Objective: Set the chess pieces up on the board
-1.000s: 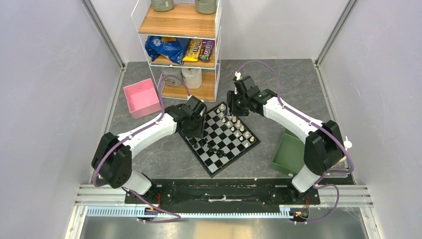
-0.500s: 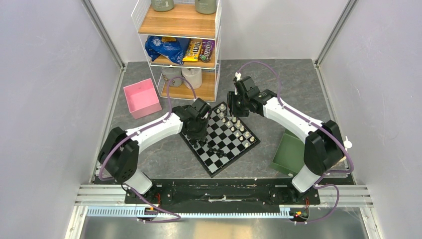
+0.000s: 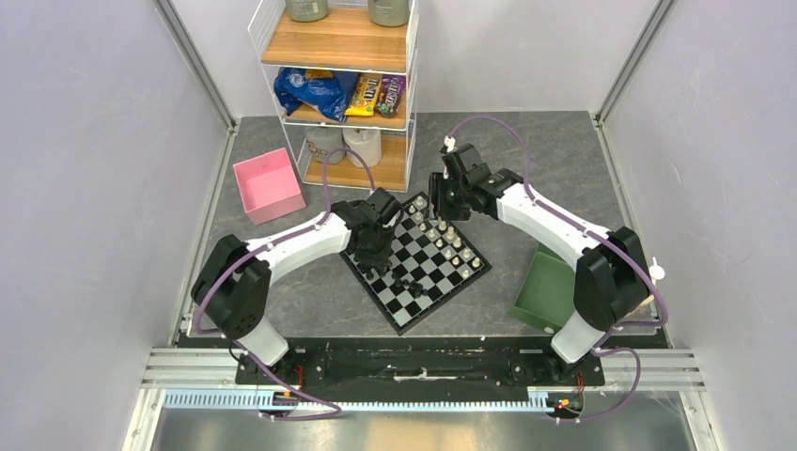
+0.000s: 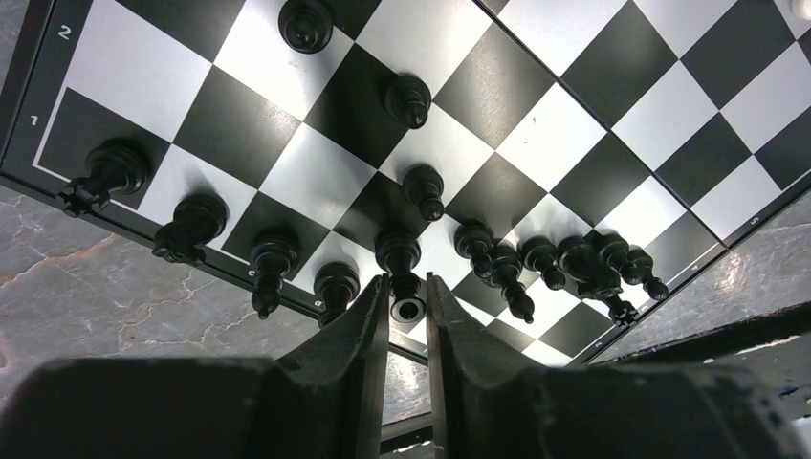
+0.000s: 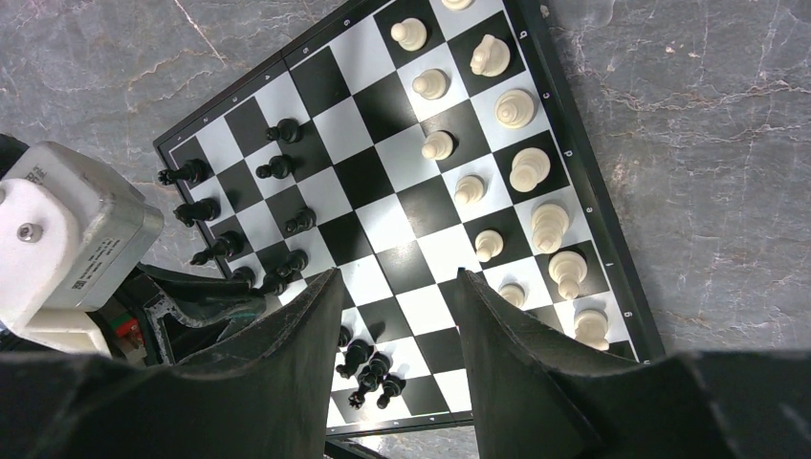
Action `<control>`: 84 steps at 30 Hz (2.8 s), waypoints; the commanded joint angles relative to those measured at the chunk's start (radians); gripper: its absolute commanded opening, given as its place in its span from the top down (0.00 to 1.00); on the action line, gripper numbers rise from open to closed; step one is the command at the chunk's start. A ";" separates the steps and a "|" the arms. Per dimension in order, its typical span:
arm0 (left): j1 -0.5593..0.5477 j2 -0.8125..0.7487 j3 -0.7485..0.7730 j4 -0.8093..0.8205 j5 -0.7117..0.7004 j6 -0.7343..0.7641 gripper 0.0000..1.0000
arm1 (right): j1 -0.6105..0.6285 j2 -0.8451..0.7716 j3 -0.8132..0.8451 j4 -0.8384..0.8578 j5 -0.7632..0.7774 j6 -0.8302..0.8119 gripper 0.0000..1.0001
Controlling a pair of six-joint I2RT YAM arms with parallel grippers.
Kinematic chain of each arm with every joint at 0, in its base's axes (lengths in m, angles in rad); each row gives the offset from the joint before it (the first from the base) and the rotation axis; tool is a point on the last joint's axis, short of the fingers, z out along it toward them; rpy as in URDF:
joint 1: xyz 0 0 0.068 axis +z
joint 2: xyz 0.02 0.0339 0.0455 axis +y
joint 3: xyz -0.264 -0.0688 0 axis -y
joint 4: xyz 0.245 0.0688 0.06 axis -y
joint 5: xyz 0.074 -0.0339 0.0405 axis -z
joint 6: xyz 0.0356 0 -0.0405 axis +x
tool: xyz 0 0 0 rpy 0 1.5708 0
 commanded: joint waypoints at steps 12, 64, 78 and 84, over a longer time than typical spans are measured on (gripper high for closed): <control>-0.013 -0.042 0.041 -0.002 0.059 0.027 0.88 | -0.005 -0.010 -0.006 0.023 -0.001 0.003 0.45; -0.047 -0.074 -0.065 -0.034 0.000 -0.023 0.74 | -0.005 -0.036 -0.040 0.038 -0.010 0.014 0.45; -0.048 -0.164 0.000 -0.031 -0.020 -0.040 0.54 | -0.005 -0.053 -0.051 0.038 -0.014 0.014 0.44; -0.046 -0.241 0.116 -0.020 -0.162 -0.018 0.39 | -0.005 -0.070 -0.055 0.038 -0.017 0.009 0.44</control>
